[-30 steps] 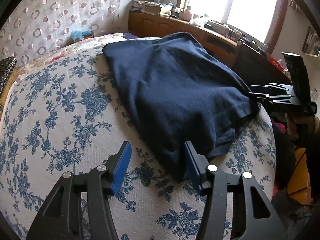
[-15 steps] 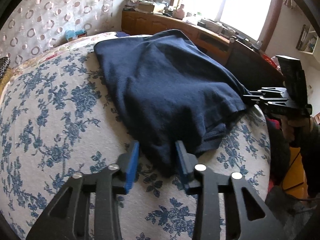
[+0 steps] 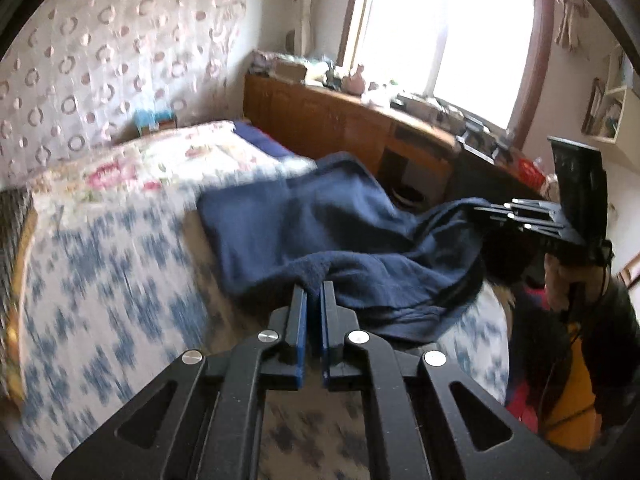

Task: Fold small clothes
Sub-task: 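Close the left tool on the shirt while the right tool holds it, then lift the folded shirt off the bedspread with both tools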

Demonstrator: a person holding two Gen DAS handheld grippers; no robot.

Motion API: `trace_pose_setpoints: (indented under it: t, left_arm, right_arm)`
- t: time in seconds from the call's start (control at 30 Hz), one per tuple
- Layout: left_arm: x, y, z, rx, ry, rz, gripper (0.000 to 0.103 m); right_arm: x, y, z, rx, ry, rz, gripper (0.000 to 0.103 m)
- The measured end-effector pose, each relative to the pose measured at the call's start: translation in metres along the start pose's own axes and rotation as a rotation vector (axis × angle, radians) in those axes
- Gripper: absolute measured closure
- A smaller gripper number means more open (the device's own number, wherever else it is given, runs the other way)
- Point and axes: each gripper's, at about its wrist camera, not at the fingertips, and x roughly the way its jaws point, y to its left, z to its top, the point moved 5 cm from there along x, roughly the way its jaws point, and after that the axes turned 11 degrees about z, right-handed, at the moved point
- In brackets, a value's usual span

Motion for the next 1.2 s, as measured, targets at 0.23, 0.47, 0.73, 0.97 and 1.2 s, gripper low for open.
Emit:
trace_pose_setpoints:
  t: [0.23, 0.47, 0.73, 0.97, 1.2]
  left_arm:
    - [0.049, 0.045, 0.058, -0.033, 0.005, 0.082, 0.097]
    - [0.115, 0.07, 0.08, -0.043, 0.091, 0.118, 0.097]
    - [0.151, 0.097, 0.085, -0.065, 0.147, 0.196, 0.094]
    - [0.144, 0.108, 0.078, -0.024, 0.122, 0.194, 0.064]
    - [0.132, 0.102, 0.067, 0.0, 0.119, 0.115, 0.035]
  right_arm:
    - [0.052, -0.039, 0.057, 0.024, -0.024, -0.034, 0.096]
    - [0.111, -0.068, 0.068, 0.059, 0.028, -0.042, 0.096]
    - [0.138, -0.084, 0.085, 0.095, 0.084, -0.046, 0.095]
    - [0.128, -0.08, 0.101, 0.076, 0.063, -0.123, 0.078]
    - [0.084, -0.066, 0.093, 0.032, -0.004, -0.147, 0.053]
